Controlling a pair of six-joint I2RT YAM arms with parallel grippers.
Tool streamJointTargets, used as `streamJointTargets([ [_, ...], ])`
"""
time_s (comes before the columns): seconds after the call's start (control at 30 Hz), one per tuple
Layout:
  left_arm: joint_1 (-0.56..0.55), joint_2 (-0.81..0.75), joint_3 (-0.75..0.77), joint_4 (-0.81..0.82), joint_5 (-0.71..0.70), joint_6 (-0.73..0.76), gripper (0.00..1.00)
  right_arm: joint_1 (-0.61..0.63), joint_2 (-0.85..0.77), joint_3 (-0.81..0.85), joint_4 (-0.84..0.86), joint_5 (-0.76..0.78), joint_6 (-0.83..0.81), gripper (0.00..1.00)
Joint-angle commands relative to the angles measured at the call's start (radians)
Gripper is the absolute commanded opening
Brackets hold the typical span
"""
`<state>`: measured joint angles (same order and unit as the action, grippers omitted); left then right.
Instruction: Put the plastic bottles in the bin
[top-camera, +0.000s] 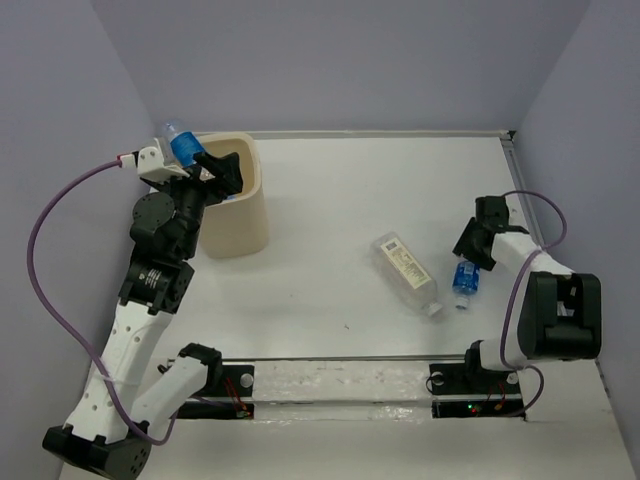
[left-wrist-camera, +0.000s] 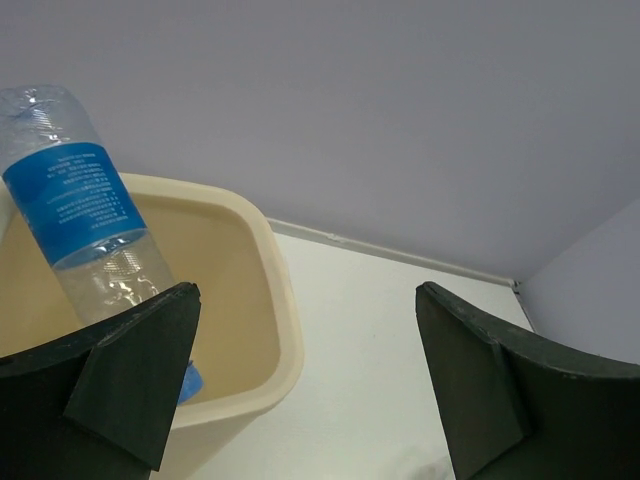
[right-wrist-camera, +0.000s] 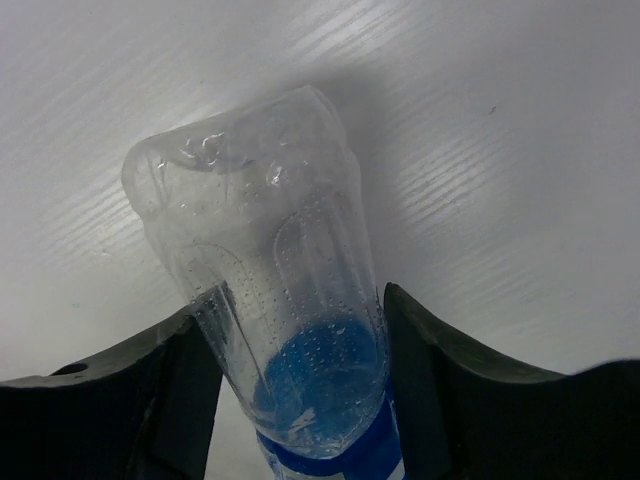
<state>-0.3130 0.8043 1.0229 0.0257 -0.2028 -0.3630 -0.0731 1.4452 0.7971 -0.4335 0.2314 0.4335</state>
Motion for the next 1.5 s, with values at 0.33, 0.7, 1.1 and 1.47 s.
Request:
streamJointTargets([
  [0.33, -0.043, 0.139, -0.01, 0.039, 0.622, -0.158, 0.99, 0.025, -0.535, 0.154, 0.185, -0.603, -0.099, 0.4],
  [0.7, -0.205, 0.193, -0.061, 0.273, 0.619, -0.272, 0.99, 0.502, -0.362, 0.169, 0.637, -0.975, -0.009, 0.41],
  [1.1, -0.264, 0.303, -0.096, 0.278, 0.579, -0.218, 0.99, 0.696, -0.126, 0.267, 0.742, -0.977, -0.001, 0.41],
  [1.47, -0.278, 0.285, -0.076, 0.26, 0.427, -0.209, 0.38, 0.731, -0.104, 0.246, 0.74, -0.882, -0.01, 0.66],
])
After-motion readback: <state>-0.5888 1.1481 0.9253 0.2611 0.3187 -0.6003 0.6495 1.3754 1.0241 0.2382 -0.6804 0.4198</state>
